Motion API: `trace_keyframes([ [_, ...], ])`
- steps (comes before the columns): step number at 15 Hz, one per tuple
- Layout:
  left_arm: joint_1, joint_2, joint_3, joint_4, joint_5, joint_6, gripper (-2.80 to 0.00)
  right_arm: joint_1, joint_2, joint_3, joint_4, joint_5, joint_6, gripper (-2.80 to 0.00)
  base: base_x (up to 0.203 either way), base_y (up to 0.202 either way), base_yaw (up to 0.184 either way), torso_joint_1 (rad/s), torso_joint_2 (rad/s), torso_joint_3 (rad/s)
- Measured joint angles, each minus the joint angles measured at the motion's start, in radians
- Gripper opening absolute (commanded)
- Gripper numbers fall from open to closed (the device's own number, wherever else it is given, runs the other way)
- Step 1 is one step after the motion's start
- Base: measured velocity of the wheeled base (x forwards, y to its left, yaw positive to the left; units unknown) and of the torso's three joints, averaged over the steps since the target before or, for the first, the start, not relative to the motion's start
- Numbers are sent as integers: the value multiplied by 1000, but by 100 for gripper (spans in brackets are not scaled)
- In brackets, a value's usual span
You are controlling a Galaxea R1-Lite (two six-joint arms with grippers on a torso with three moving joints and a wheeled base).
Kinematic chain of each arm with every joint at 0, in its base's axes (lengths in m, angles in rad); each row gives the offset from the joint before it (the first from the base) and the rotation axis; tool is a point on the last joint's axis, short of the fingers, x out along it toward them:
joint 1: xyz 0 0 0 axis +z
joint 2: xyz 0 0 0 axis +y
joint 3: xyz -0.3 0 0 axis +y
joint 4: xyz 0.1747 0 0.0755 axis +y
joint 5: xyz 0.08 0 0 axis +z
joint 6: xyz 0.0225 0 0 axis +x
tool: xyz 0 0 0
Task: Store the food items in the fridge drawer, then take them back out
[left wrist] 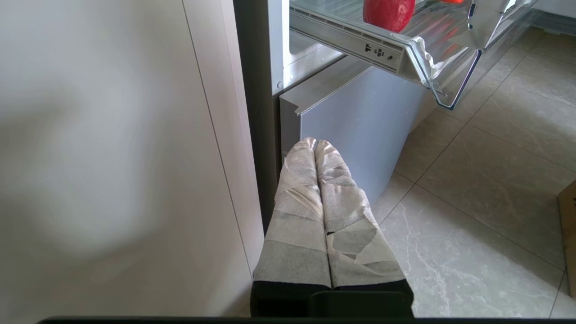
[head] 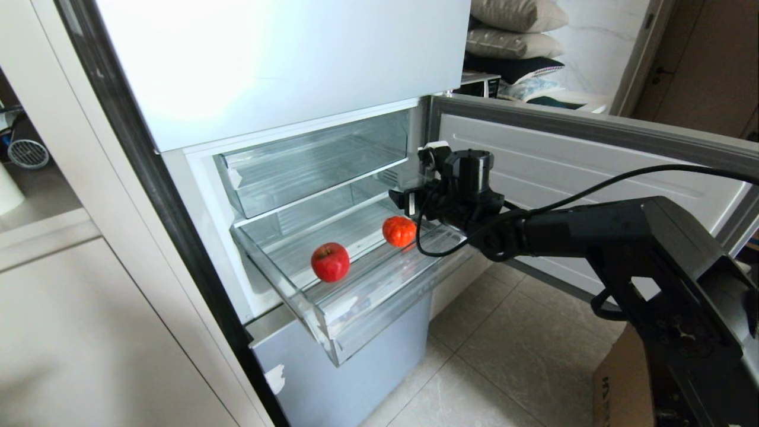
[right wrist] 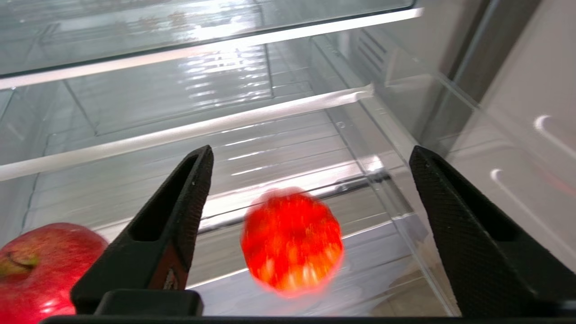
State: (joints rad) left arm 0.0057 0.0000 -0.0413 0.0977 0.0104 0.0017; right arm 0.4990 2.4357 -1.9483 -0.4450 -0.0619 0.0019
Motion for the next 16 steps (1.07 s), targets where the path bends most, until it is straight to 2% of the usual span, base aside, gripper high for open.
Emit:
trace_keyframes([
  [7,0,0,0,0,0,0,-280,2,-62,29,29,-22,5,0,0,0,0,0,0,0],
  [12,0,0,0,0,0,0,-280,20,-237,173,124,-25,46,0,0,0,0,0,0,0],
  [16,0,0,0,0,0,0,-280,28,-356,323,145,-32,90,0,0,0,0,0,0,0],
])
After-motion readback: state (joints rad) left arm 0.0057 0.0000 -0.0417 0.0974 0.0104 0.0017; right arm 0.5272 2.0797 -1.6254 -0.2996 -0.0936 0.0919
